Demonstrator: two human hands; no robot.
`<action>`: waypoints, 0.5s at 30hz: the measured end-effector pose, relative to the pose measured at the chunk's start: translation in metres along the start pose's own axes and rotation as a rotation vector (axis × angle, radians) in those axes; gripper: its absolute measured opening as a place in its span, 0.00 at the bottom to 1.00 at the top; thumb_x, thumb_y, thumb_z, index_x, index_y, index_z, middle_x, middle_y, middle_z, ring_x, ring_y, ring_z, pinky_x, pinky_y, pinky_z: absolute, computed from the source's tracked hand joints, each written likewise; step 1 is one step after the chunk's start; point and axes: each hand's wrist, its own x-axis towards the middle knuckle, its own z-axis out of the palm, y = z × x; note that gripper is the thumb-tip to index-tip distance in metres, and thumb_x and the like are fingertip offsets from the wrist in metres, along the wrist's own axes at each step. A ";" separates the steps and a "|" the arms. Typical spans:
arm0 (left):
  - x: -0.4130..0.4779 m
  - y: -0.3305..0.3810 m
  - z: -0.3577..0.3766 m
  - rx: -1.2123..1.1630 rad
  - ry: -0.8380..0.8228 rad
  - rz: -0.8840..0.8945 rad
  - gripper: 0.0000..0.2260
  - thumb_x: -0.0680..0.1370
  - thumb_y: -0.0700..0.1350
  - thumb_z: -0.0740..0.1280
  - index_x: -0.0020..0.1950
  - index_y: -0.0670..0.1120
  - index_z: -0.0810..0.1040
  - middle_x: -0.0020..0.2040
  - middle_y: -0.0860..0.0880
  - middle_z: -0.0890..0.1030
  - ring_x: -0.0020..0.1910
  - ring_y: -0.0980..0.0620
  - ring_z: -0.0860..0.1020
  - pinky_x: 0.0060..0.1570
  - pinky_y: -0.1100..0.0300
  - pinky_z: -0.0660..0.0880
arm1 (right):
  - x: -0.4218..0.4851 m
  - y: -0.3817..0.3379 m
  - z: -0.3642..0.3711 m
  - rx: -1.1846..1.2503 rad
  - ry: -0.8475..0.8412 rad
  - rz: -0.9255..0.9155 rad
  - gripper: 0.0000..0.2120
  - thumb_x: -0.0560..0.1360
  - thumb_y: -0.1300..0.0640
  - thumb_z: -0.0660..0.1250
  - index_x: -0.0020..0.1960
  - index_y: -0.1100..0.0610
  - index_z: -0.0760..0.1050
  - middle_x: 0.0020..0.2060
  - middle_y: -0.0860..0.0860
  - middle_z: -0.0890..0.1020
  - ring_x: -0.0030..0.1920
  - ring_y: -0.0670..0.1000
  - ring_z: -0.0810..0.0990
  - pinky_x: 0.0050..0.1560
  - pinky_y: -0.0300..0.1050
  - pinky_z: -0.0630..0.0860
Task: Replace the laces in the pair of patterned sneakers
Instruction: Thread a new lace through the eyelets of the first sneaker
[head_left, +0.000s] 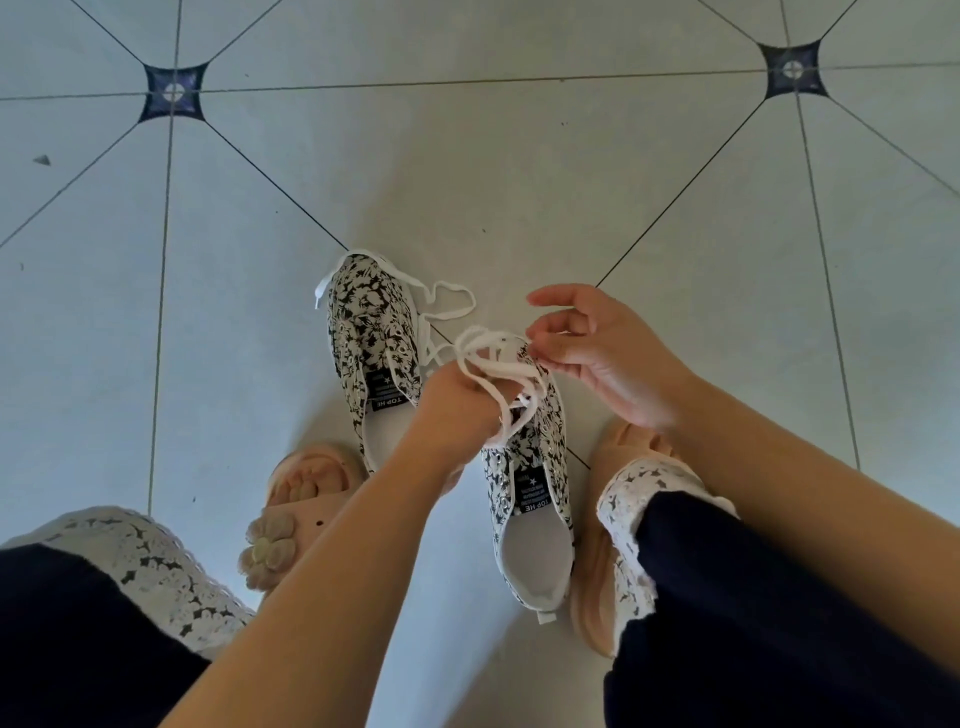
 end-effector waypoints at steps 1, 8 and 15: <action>0.001 0.000 -0.001 -0.036 0.017 0.007 0.10 0.76 0.36 0.64 0.35 0.45 0.76 0.23 0.56 0.73 0.23 0.59 0.65 0.35 0.64 0.67 | 0.002 0.008 -0.001 -0.125 0.024 0.029 0.17 0.71 0.72 0.64 0.57 0.58 0.72 0.44 0.52 0.79 0.45 0.50 0.79 0.45 0.38 0.76; -0.003 0.010 -0.002 -0.132 -0.065 0.082 0.12 0.73 0.30 0.63 0.36 0.44 0.80 0.30 0.50 0.79 0.28 0.57 0.74 0.28 0.69 0.70 | -0.006 0.030 0.020 -0.883 -0.119 -0.026 0.09 0.79 0.52 0.60 0.48 0.54 0.77 0.41 0.49 0.82 0.42 0.53 0.80 0.47 0.42 0.76; -0.010 0.061 -0.030 0.363 0.220 0.266 0.07 0.75 0.40 0.67 0.52 0.46 0.79 0.50 0.46 0.81 0.34 0.55 0.77 0.44 0.57 0.74 | -0.018 0.018 0.016 -0.683 -0.226 -0.025 0.07 0.79 0.62 0.58 0.50 0.60 0.74 0.42 0.46 0.79 0.45 0.46 0.79 0.52 0.44 0.76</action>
